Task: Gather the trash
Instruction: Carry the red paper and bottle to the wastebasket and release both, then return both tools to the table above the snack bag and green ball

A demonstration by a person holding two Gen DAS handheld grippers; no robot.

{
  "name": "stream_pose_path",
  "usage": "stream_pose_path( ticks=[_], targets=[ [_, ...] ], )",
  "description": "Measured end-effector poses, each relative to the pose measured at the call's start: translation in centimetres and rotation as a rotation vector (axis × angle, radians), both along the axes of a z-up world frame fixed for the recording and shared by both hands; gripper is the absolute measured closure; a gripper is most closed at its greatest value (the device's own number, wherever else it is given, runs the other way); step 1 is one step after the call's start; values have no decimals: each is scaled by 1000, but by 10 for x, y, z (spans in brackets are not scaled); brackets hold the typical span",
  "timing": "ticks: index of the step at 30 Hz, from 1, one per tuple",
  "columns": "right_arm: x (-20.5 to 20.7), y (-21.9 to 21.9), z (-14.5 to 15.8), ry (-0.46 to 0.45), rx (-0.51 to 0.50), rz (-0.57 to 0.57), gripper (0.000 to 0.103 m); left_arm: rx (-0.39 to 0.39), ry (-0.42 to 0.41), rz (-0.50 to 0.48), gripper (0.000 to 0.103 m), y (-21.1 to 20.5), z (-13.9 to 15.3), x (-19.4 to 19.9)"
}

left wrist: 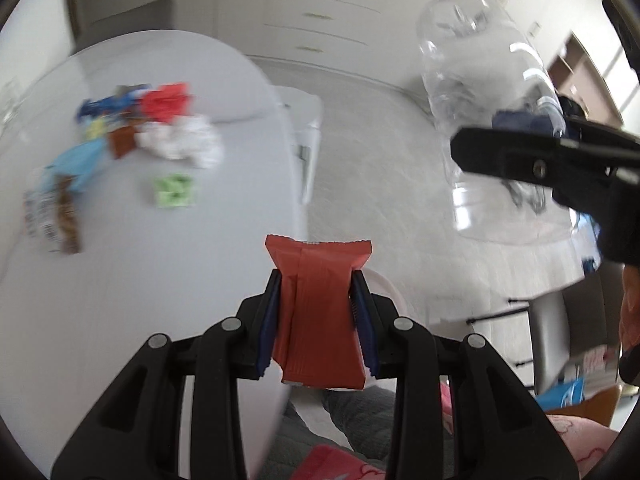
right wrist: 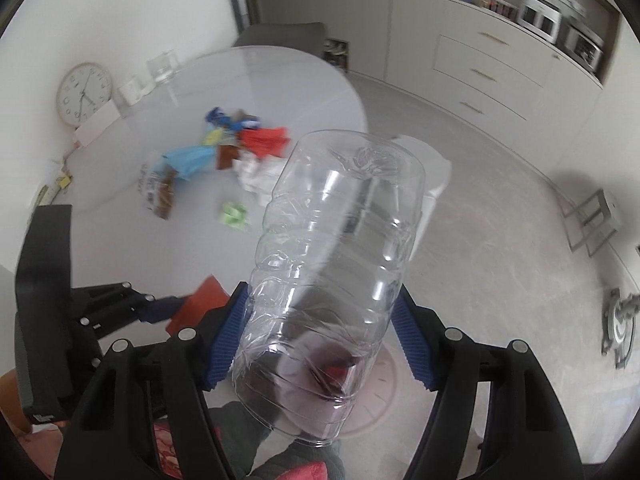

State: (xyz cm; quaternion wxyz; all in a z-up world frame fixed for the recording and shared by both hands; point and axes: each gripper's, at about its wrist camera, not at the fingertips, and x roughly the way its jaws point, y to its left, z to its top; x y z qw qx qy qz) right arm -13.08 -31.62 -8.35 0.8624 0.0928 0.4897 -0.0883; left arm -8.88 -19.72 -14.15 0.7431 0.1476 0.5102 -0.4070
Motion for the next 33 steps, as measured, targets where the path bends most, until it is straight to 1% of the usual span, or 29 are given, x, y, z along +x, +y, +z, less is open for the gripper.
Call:
stream_pose_path(
  ticks=[2, 7, 10, 12, 13, 15, 16, 17, 19, 20, 23, 27, 29, 32, 33],
  targets=[
    [-17, -18, -4, 5, 7, -17, 36, 12, 17, -25, 69, -17, -6, -14],
    [-43, -45, -14, 17, 19, -31, 35, 42, 69, -55, 69, -53, -27, -38],
    [-52, -54, -18, 18, 26, -30, 36, 58, 86, -61, 69, -69, -38, -47],
    [-55, -56, -20, 16, 32, -21, 36, 70, 117, -67, 69, -77, -47, -50],
    [-56, -57, -21, 16, 34, -17, 36, 90, 132, -69, 67, -81, -52, -51],
    [-56, -59, -23, 19, 45, -11, 36, 116, 138, -61, 46, -84, -57, -49],
    [-59, -61, -24, 20, 50, -9, 36, 120, 136, -53, 41, -83, -58, -49],
    [-59, -62, -26, 24, 54, -6, 36, 117, 131, -45, 34, -83, -57, -48],
    [-61, -64, -29, 32, 62, 1, 36, 105, 116, -35, 27, -80, -52, -46],
    [-60, -64, -31, 37, 68, 6, 36, 102, 106, -26, 22, -77, -48, -44],
    [-59, -60, -43, 66, 93, 23, 36, 102, 76, 5, 15, -66, -35, -35],
    [-56, -50, -66, 117, 149, 51, 36, 103, 32, 77, 11, -39, -13, -17],
    [-53, -42, -83, 158, 176, 65, 35, 96, 13, 124, 10, -21, -2, -4],
    [-49, -30, -105, 209, 203, 83, 33, 91, -26, 195, 9, 7, 14, 15],
    [-48, -27, -110, 217, 210, 81, 29, 94, -35, 211, 9, 12, 19, 15]
  ],
)
